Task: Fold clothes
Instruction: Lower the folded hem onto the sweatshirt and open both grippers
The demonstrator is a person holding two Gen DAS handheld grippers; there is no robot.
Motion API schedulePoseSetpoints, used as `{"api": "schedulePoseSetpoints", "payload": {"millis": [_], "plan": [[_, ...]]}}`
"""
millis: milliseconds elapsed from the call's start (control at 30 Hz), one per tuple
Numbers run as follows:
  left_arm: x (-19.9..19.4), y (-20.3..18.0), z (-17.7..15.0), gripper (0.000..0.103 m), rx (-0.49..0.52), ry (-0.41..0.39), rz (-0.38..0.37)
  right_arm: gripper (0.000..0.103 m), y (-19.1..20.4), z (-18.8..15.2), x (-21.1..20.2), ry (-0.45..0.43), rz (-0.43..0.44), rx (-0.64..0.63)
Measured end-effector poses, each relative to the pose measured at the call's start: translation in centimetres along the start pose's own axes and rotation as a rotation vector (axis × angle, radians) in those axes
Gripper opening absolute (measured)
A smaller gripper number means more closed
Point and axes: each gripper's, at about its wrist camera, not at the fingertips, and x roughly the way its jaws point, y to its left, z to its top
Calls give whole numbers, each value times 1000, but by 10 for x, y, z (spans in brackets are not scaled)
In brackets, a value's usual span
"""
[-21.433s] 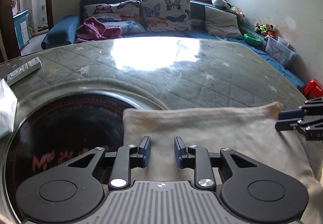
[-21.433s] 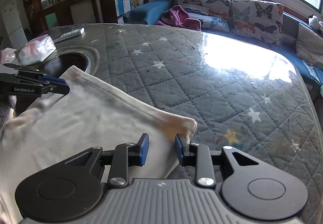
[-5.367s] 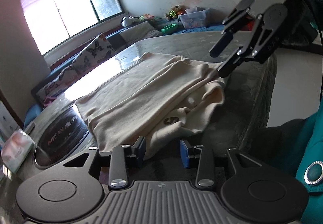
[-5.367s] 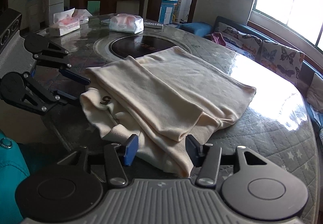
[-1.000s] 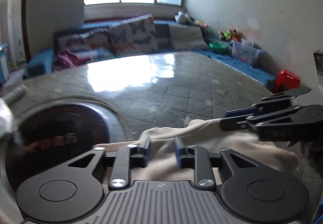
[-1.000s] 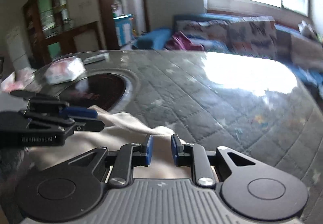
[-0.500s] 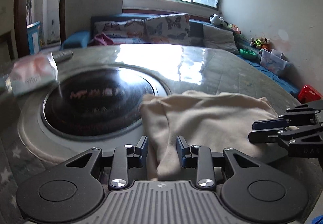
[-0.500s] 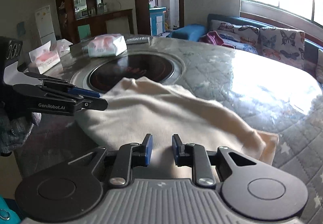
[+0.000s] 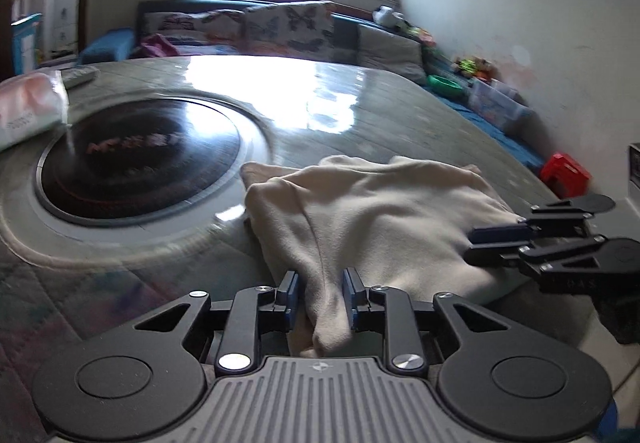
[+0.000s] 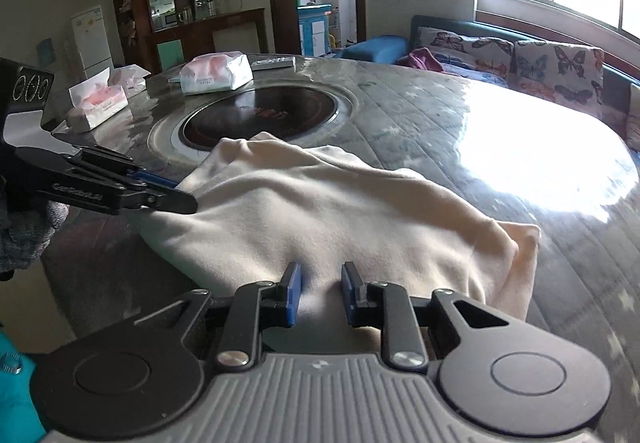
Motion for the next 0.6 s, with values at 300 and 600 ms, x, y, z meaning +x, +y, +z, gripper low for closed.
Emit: {"api": "schedulePoseSetpoints", "payload": {"millis": [300,600], "plan": [[-16,-7,16,26,74,-60,-7,21,-22,-22,-52,-100,-70,200],[18,-5,27,25,109,-18,-10,19,-40,-28,-48,-79,-116,229]]}}
